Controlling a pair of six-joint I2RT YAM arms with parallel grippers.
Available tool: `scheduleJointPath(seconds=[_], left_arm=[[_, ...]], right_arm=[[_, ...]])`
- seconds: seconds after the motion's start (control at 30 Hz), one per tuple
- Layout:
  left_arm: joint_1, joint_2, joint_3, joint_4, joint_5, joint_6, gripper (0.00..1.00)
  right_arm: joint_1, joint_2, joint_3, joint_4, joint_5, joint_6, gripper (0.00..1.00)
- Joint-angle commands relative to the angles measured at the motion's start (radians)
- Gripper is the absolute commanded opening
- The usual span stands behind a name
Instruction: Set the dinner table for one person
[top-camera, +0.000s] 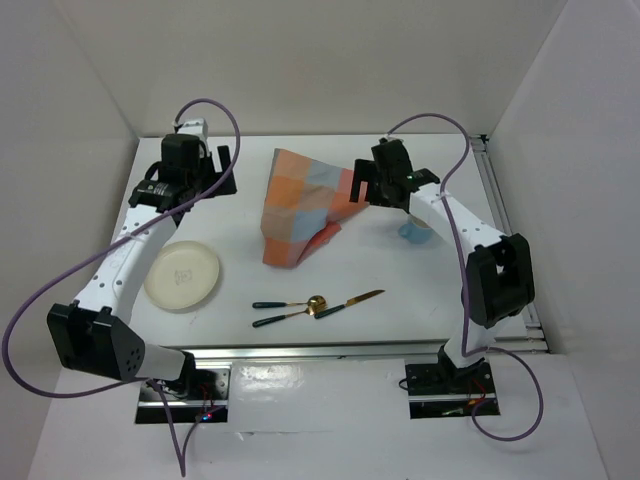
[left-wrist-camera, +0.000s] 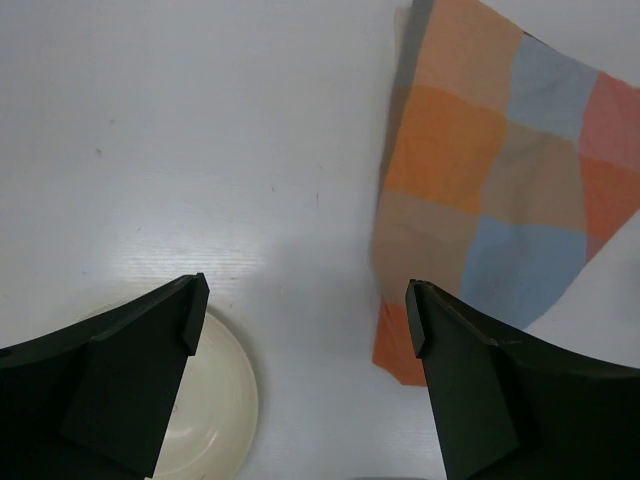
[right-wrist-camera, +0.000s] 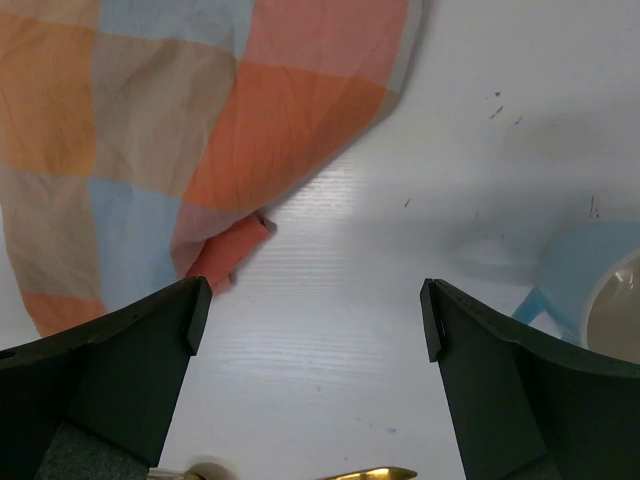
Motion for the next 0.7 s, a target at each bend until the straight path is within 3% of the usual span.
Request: scheduleJointPath(seconds=[0.0, 0.13, 0.33, 0.47, 0.53, 0.6, 0.67], left_arm=[[-0.004, -0.025, 0.014, 0.005, 0.06, -0.029, 1.0], [-0.004, -0.001, 0.028, -0.03, 0.065, -0.04, 1.0], [-0.004, -0.048, -0.055, 0.042, 0.108, -0.071, 1.0], [-0.029, -0.036, -0.081, 0.08, 0.223, 0.002, 0.97], [-0.049, -0.01, -0.081, 0.039, 0.183, -0.019, 0.95], [-0.049, 0.004, -0.093, 0.027, 0.209, -0.094, 0.95], [-0.049, 0.03, -0.131, 0.027, 0.249, -0.158, 0.94]], right_arm=[[0.032, -0.011, -0.024, -0.009, 0.011, 0.012, 1.0], [0.033, -0.052, -0.053, 0.035, -0.028, 0.012, 1.0], [0.042, -0.074, -0.116, 0.092, -0.134, 0.023, 1.0], [0.065, -0.085, -0.205, 0.19, -0.243, 0.071, 0.81], [0.065, -0.051, -0.231, 0.221, -0.298, 0.098, 0.65], [0.074, -0.024, -0.242, 0.244, -0.317, 0.138, 0.57], [0.074, 0.016, -0.242, 0.267, -0.317, 0.176, 0.57]])
